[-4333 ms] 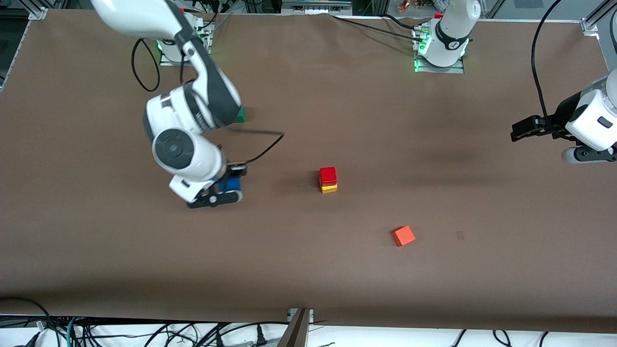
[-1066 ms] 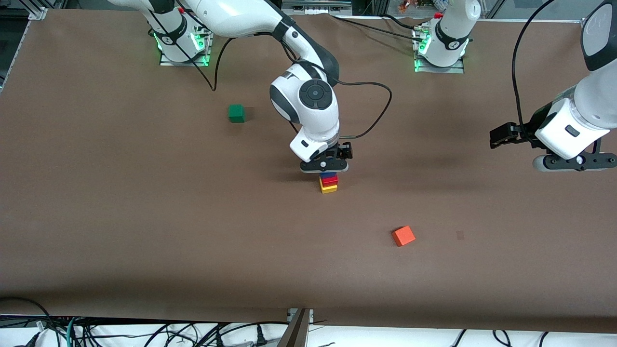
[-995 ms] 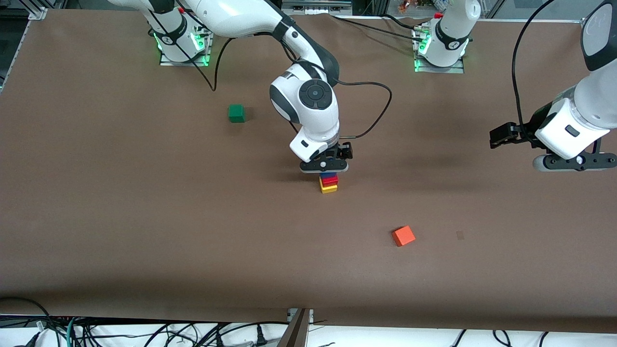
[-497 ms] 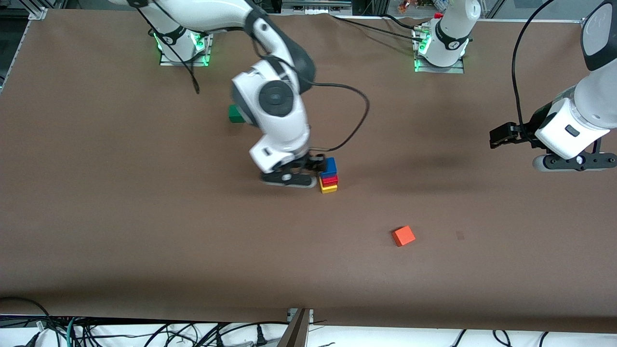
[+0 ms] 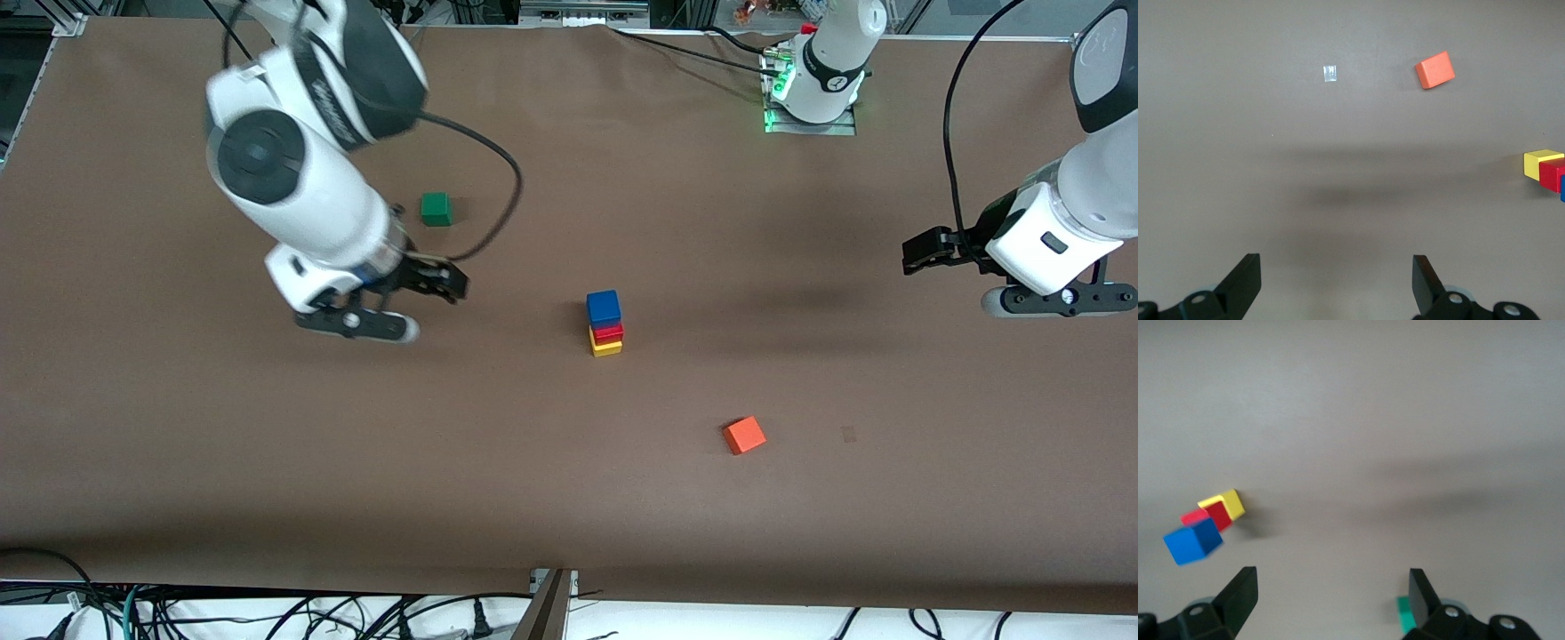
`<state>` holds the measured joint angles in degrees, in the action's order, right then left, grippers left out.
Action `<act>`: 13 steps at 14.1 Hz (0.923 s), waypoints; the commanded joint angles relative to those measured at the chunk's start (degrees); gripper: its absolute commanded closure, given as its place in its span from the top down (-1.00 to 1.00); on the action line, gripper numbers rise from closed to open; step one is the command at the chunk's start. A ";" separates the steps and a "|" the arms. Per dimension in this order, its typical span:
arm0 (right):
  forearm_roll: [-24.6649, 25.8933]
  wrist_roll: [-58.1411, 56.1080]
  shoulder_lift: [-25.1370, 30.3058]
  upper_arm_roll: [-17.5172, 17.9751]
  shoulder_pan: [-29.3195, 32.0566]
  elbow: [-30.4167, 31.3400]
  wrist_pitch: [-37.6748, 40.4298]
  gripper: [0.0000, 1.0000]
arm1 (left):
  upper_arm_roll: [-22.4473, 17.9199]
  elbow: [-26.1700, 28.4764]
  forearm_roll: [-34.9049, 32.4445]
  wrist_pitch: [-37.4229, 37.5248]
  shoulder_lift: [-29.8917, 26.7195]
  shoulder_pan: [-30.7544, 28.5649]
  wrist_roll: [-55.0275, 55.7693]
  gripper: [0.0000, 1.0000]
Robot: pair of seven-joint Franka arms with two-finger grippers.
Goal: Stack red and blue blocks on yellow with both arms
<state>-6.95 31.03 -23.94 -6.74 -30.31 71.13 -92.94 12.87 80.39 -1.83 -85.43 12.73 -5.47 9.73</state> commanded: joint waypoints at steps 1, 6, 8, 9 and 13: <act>-0.87 -7.27 13.62 -4.14 -0.01 14.97 0.21 0.99 | -0.12 -2.43 -0.19 0.44 1.07 0.28 0.55 1.00; 0.01 -16.15 23.04 -10.30 -0.10 21.85 4.43 0.99 | -0.12 -2.43 -0.19 0.44 1.24 0.28 2.05 1.00; 0.27 -20.21 26.12 -10.67 2.34 24.31 4.61 0.99 | -0.12 -2.52 -0.28 0.44 1.33 0.28 1.87 1.00; 0.27 -21.26 26.83 -8.32 5.93 24.84 5.04 0.99 | -0.12 -2.52 -0.28 0.44 1.33 0.28 1.87 1.00; 0.54 -27.95 27.54 2.67 20.62 24.85 5.57 0.99 | -0.12 -4.18 -0.36 0.79 2.29 0.28 1.87 1.00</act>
<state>-6.83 5.25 1.86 -9.13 -15.30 94.47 -87.72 12.83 79.43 -1.83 -85.47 13.30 -5.47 10.98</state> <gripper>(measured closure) 0.000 0.000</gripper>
